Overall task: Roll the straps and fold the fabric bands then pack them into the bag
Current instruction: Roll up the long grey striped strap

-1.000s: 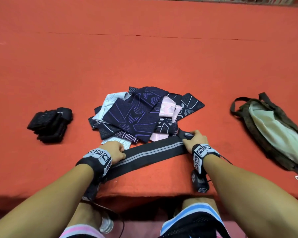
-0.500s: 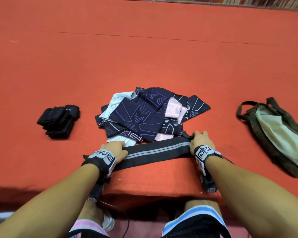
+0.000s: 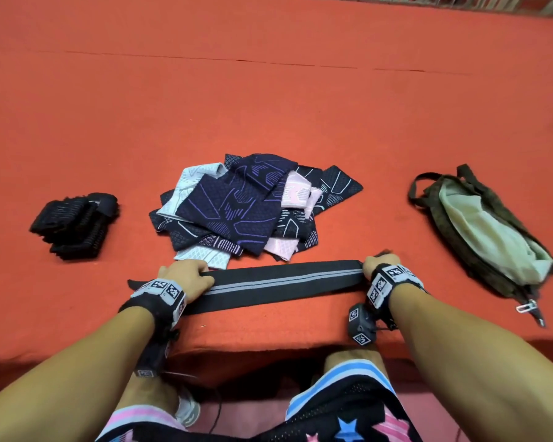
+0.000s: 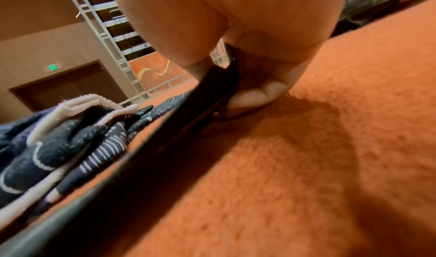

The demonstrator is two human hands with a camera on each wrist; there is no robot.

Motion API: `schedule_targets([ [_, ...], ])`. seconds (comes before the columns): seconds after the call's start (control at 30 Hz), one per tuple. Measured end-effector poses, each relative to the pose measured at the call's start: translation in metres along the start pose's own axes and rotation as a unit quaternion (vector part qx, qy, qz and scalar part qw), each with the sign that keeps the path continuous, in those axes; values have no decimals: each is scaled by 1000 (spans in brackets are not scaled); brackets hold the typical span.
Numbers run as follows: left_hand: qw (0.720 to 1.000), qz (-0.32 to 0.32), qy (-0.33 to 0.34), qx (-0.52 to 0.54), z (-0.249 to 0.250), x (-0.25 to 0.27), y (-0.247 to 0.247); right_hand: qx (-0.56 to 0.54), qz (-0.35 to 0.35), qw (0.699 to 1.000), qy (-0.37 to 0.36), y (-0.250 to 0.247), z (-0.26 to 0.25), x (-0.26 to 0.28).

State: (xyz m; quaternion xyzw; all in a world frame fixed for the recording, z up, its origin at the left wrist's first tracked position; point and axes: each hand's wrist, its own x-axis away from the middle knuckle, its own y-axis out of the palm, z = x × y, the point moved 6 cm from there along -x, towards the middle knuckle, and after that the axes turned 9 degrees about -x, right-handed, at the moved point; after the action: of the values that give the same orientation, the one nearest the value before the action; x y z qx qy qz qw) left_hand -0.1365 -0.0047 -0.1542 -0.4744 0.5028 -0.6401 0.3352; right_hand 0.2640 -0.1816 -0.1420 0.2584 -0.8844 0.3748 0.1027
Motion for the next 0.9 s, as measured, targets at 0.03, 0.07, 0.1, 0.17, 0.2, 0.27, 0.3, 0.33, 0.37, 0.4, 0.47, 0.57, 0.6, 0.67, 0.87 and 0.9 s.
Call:
schedule_targets([
  [0.03,1000,-6,-1,9,1,0,1,7,1,1000,-8,-2,1,1],
  [0.07,1000,-10,-2,20,2,1,2,12,6,1000,-13,-6,2,0],
  [0.1,999,-13,-5,38,2,3,2,16,12,1000,-14,-9,4,-1],
  [0.17,995,-5,-21,99,-3,3,0,23,21,1000,-4,-16,9,-3],
  [0.2,991,1,-31,133,-7,3,-2,20,24,999,6,-19,11,-5],
  [0.27,983,19,-54,177,-17,3,-6,16,46,998,30,-23,12,-4],
  [0.3,979,32,-68,188,-23,5,-9,24,71,997,33,-25,10,-1],
  [0.33,975,47,-83,199,-30,6,-11,44,102,994,23,-24,3,3],
  [0.37,972,57,-97,206,-35,8,-12,75,128,989,-5,-20,-8,10],
  [0.4,970,61,-107,209,-40,10,-14,110,145,982,-45,-13,-21,20],
  [0.47,967,65,-136,204,-52,12,-12,169,143,966,-134,10,-50,40],
  [0.57,960,66,-175,208,-71,16,-11,181,16,954,-237,65,-83,67],
  [0.6,956,63,-183,218,-77,17,-9,160,-44,951,-261,86,-91,78],
  [0.67,943,65,-217,245,-89,22,-10,110,-144,940,-287,121,-106,109],
  [0.87,866,7,-265,424,-110,31,10,38,-331,906,-262,218,-112,189],
  [0.9,867,-4,-259,427,-111,32,13,34,-355,898,-259,230,-110,199],
])
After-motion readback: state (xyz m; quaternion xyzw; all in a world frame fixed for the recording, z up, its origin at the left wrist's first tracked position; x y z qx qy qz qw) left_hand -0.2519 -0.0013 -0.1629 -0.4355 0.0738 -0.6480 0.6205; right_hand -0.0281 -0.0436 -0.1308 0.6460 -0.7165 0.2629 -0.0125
